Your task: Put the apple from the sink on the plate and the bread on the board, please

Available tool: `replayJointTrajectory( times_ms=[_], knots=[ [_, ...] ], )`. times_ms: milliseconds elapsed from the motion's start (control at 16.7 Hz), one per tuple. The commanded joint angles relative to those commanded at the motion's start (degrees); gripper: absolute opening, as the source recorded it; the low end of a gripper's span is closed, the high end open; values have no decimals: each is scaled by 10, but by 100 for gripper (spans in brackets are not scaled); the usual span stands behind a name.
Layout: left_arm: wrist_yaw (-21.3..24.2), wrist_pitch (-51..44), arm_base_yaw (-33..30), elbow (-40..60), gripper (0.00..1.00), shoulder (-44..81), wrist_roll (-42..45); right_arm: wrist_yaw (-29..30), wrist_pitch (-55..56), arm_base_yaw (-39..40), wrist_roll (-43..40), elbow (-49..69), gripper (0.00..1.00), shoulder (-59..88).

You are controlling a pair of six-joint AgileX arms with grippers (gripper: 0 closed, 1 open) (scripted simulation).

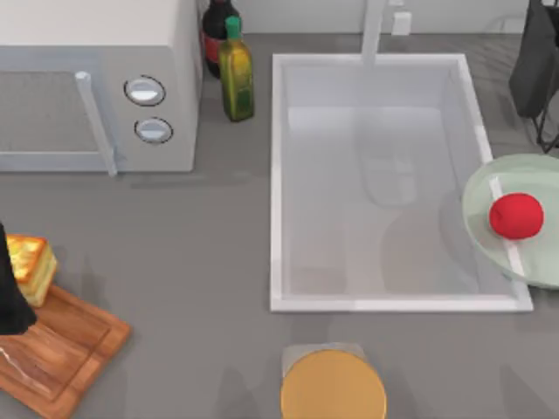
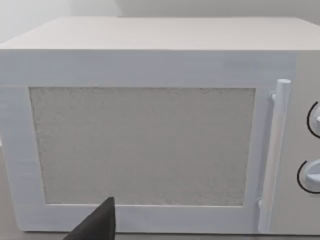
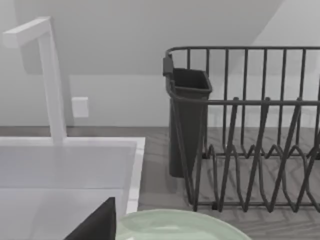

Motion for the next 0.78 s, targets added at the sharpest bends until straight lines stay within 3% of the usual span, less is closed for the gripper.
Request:
replayJointTrajectory(
  times_ms=[360, 780],
  knots=[
    [-1, -95, -1, 110, 100, 128, 11, 0, 0, 0, 0, 0, 100, 0],
    [-4, -322, -2, 370, 100, 494, 37, 0, 0, 0, 0, 0, 100, 0]
  ],
)
